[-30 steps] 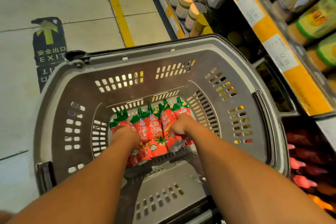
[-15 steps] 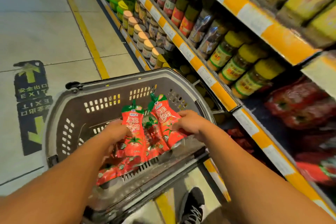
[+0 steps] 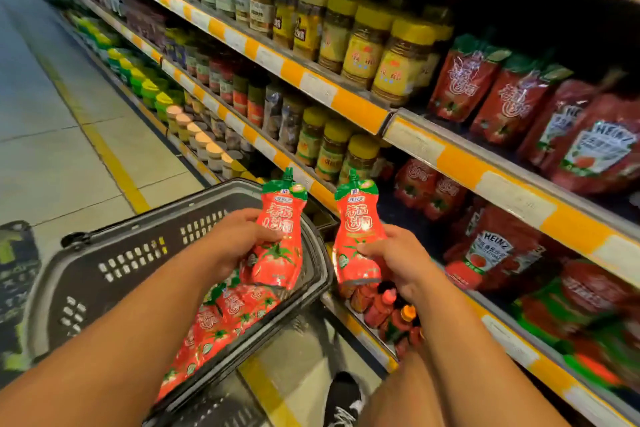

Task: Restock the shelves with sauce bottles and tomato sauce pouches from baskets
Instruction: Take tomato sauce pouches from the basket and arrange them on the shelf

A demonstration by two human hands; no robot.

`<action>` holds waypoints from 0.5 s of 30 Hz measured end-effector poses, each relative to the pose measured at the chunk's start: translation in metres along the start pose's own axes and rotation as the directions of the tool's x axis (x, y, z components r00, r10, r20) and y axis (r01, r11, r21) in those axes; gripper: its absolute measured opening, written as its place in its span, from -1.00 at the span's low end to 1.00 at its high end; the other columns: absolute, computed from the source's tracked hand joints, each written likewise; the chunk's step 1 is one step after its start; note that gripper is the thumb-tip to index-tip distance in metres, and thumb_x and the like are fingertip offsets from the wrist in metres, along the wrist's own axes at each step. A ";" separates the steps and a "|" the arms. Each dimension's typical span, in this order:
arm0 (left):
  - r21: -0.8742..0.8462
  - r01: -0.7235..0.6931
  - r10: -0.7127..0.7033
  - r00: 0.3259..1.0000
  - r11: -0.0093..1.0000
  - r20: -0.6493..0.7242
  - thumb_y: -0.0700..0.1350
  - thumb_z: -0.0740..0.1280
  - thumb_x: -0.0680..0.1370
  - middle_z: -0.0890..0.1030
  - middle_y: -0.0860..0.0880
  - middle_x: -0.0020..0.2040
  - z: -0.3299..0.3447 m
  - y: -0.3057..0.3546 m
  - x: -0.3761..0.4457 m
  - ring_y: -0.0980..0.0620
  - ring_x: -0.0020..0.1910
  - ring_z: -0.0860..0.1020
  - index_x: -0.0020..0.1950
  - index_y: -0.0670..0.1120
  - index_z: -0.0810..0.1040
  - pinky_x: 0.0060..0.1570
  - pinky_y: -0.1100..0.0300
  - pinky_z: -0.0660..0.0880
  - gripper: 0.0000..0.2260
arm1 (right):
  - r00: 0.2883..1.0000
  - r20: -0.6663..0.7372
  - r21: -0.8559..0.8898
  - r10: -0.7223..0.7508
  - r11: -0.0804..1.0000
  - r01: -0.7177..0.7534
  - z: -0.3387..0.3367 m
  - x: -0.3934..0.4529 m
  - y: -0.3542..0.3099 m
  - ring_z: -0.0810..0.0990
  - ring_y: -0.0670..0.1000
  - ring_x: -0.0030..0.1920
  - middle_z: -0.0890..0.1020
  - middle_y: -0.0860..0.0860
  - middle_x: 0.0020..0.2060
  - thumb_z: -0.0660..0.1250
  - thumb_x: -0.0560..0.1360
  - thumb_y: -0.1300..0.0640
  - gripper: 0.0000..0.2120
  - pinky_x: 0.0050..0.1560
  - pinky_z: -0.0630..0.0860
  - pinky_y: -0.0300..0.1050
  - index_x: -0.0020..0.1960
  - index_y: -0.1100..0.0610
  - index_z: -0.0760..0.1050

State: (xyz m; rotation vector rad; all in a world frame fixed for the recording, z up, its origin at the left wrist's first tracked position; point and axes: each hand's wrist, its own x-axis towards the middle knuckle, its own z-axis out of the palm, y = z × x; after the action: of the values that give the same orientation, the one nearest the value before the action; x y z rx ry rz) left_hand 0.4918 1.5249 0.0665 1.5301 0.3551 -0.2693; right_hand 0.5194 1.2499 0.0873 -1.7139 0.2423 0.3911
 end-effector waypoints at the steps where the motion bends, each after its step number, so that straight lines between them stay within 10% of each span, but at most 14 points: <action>1: 0.027 -0.004 0.003 1.000 1.000 0.018 -0.31 0.50 0.49 0.75 -0.16 -0.02 0.015 0.010 0.002 -0.16 -0.07 0.73 0.20 -0.13 0.65 -0.02 -0.02 0.63 -0.70 | 0.999 -0.034 0.015 0.011 1.000 -0.010 -0.007 0.001 0.000 0.75 0.26 -0.07 0.75 0.19 -0.08 0.45 0.41 0.42 -0.65 -0.11 0.60 0.01 0.17 0.23 0.61; 7: 0.135 -0.068 0.062 0.997 0.988 0.049 -0.34 0.48 0.51 0.75 -0.15 -0.12 0.094 0.049 0.029 -0.11 -0.20 0.69 0.04 -0.13 0.66 -0.09 -0.02 0.65 -0.83 | 0.967 -0.254 0.133 -0.011 0.990 0.046 -0.043 0.009 -0.003 0.74 0.21 -0.08 0.75 0.16 -0.10 0.47 0.35 0.42 -0.71 0.02 0.67 0.22 0.01 0.18 0.63; 15: 0.204 -0.165 0.164 0.986 0.965 0.022 -0.33 0.54 0.47 0.73 -0.13 -0.11 0.162 0.071 0.069 -0.05 -0.24 0.65 0.07 -0.15 0.66 -0.22 0.13 0.58 -0.78 | 0.823 -0.564 -0.019 -0.065 0.998 0.066 -0.078 0.037 0.003 0.62 0.14 -0.29 0.64 0.09 -0.24 0.46 0.29 0.26 -0.82 -0.34 0.54 0.00 -0.20 0.11 0.49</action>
State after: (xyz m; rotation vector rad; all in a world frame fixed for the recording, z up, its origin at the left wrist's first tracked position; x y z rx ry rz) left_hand 0.5920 1.3690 0.1066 1.7511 0.1991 -0.1830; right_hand 0.5619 1.1747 0.0814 -1.7977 0.6128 -0.1868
